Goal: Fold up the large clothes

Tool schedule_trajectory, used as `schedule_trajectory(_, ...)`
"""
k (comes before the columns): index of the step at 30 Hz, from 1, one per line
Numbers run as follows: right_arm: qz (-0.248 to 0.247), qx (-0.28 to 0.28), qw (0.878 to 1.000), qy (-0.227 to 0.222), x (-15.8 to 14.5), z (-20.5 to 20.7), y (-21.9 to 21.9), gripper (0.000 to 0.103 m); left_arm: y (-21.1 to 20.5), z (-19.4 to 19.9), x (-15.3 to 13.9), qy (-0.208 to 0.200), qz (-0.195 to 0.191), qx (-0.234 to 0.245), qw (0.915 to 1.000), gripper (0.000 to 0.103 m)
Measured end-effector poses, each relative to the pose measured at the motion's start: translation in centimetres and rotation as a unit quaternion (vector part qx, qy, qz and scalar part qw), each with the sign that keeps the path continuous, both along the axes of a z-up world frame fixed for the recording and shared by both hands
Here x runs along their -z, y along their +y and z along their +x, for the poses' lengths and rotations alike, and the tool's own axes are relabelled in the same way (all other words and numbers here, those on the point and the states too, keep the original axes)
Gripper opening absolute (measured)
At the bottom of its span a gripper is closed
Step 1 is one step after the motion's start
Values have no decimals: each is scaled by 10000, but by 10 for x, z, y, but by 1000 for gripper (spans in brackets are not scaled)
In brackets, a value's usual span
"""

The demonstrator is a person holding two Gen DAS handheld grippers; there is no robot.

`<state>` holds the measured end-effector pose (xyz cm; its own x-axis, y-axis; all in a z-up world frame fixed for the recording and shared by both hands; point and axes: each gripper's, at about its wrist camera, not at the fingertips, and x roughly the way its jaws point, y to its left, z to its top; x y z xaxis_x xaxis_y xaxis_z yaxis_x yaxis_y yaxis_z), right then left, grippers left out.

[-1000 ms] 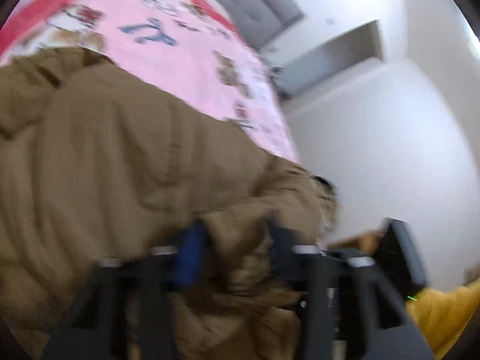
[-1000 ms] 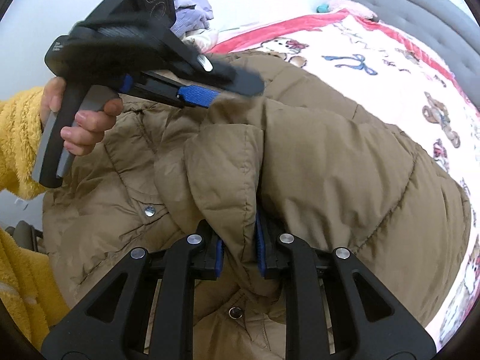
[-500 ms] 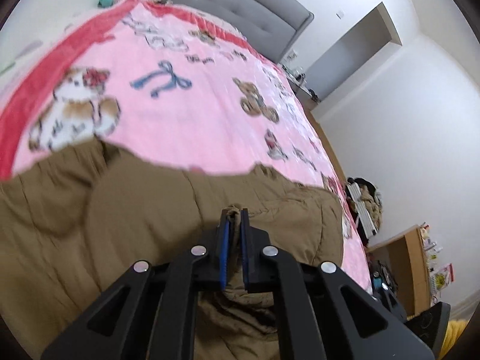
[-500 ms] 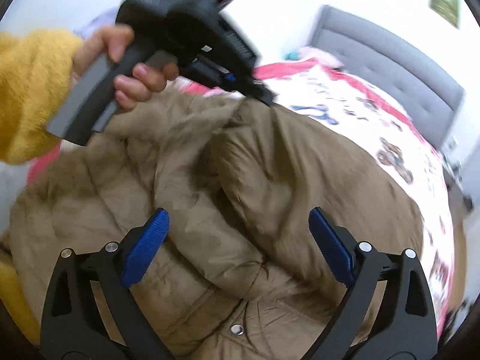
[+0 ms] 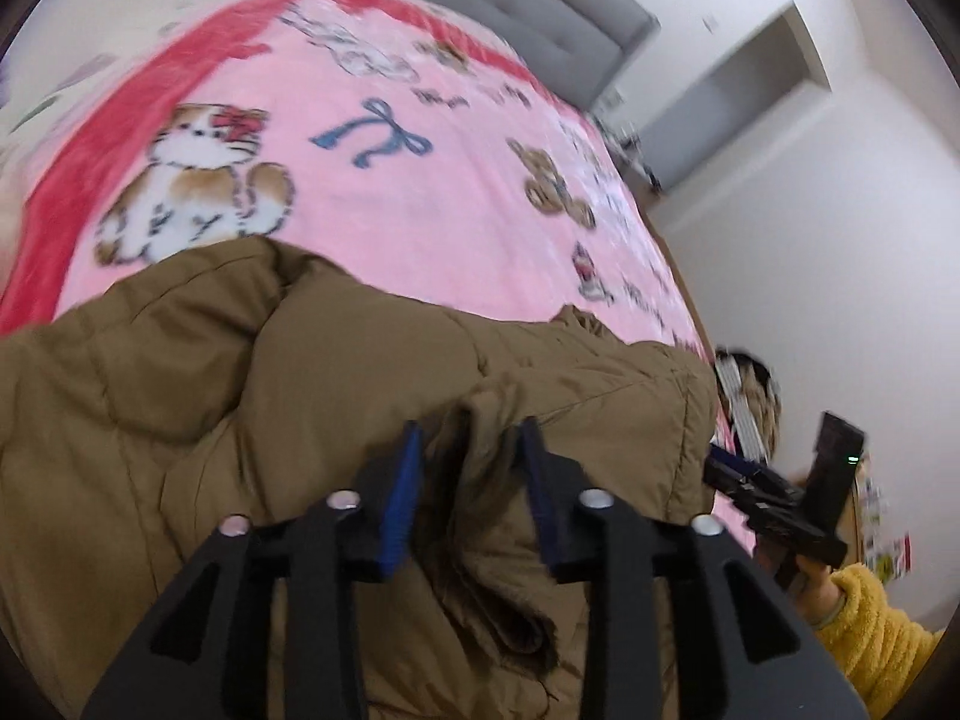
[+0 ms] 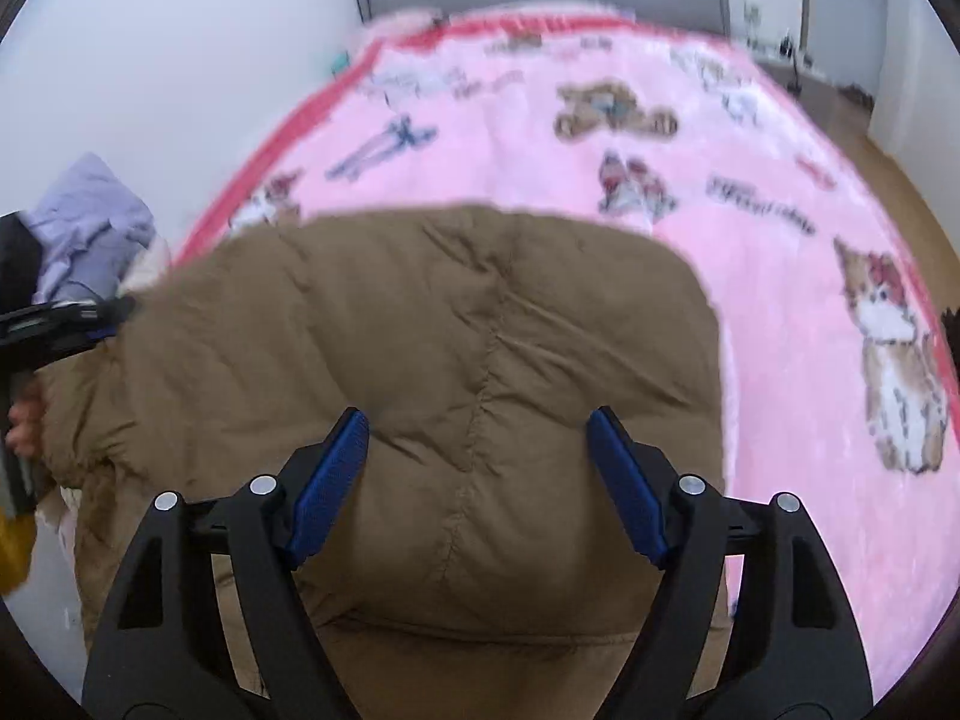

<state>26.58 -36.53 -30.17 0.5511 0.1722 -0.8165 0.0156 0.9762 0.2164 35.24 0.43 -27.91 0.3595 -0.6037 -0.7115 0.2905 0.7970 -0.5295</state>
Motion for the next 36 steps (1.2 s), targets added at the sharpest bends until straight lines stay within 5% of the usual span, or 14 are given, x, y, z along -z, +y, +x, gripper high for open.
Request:
schedule_trajectory(8, -327, -145, 9993, -115, 9, -12, 21, 80, -21, -90, -2, -1081, 833, 130, 9906, 48)
schedule_trajectory(13, -457, -39, 9985, -312, 6, -23, 16, 85, -32, -100, 5, -1163, 942, 343, 9881, 48)
schedule_trajectory(15, -516, 47, 9980, -373, 6, -29, 12, 85, -40, -100, 9, -1213, 1130, 488, 9849, 21)
schedule_trajectory(18, -607, 145, 9972, -423, 7, -36, 5, 85, -45, -96, 15, -1214, 1367, 507, 9818, 4)
schedule_trajectory(20, -600, 218, 9971, -419, 6, -38, -1, 84, -42, -96, 10, -1282, 1355, 400, 9816, 2)
schedule_trajectory(27, -149, 358, 9968, -702, -17, -24, -24, 39, -18, -99, 2, -942, 1332, 450, 9856, 1)
schedule_trajectory(29, -92, 338, 9973, -639, -16, -5, -27, 39, -22, -101, 13, -894, 1742, 596, 9788, 1)
schedule_trajectory(32, 173, 386, 9976, -552, -13, 24, -28, 40, -17, -101, 21, -715, 1812, 592, 9791, 1)
schedule_trajectory(36, -6, 143, 9993, 344, 19, 62, -12, 41, -10, -99, 38, -441, 1858, 479, 9804, 1)
